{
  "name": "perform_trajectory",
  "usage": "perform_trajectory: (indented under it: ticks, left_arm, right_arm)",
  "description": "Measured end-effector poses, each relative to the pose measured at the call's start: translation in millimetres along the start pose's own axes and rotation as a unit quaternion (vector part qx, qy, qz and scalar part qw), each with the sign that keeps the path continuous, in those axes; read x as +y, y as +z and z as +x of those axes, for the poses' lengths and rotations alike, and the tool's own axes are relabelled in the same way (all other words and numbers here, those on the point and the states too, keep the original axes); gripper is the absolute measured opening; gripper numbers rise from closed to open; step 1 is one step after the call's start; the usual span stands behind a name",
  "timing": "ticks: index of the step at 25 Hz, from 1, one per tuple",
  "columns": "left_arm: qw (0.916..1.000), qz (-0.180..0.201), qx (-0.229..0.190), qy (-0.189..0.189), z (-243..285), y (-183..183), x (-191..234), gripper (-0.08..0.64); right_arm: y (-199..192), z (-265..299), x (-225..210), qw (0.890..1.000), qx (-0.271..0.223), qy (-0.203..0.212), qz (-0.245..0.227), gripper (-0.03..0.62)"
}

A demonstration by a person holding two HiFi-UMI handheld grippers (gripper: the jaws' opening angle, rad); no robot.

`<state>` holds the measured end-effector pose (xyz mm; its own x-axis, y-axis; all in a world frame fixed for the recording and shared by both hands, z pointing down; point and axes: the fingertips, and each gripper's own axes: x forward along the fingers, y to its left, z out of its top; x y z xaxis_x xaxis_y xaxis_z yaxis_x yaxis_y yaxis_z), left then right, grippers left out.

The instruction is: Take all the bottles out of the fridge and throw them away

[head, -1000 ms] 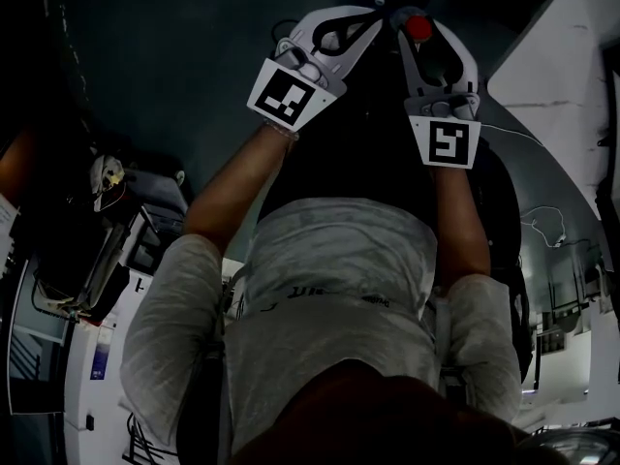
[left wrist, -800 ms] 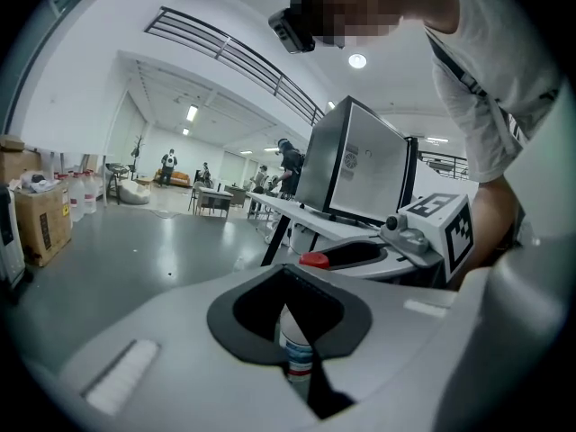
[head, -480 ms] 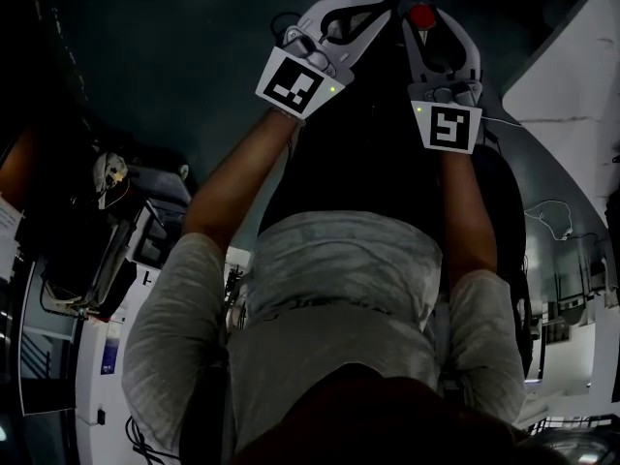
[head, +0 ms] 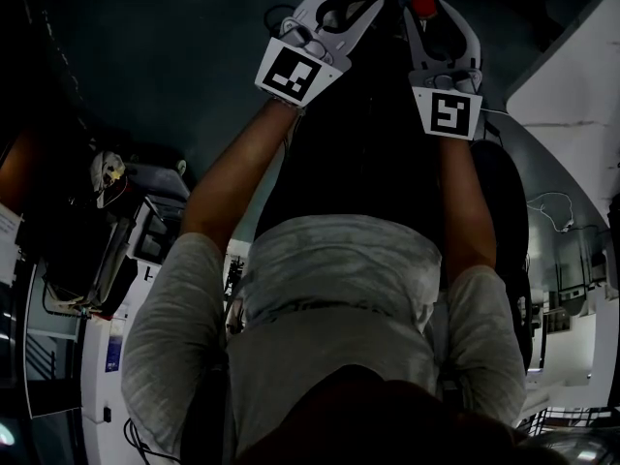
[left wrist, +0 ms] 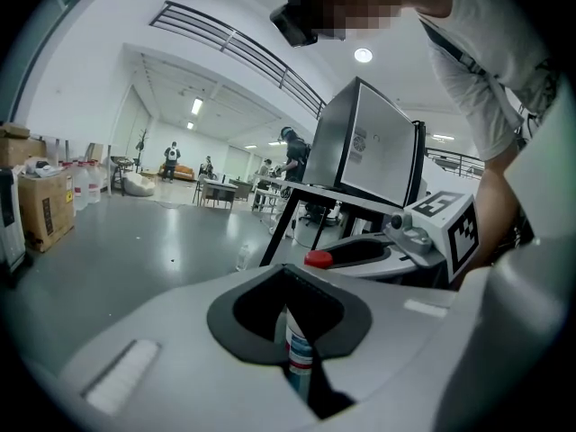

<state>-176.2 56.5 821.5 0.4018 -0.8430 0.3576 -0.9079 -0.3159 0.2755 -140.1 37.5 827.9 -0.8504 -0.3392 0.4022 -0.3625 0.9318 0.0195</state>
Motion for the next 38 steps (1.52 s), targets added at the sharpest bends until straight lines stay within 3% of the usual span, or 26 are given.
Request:
perform_trajectory:
  ticks: [25,38]
  left_arm:
    - [0.9999,-0.008,0.006,-0.006,3.6,1.7,-1.8,0.009]
    - [0.9998,-0.01,-0.014,-0.003,-5.3,50.2,-14.4,0.009]
  right_arm:
    - [-6.8,4.6,-6.7,1.0,0.009,-0.005,0.019,0.147]
    - [52.3,-11.9,-13.6,0.999,-0.015,-0.002,0.029,0.147]
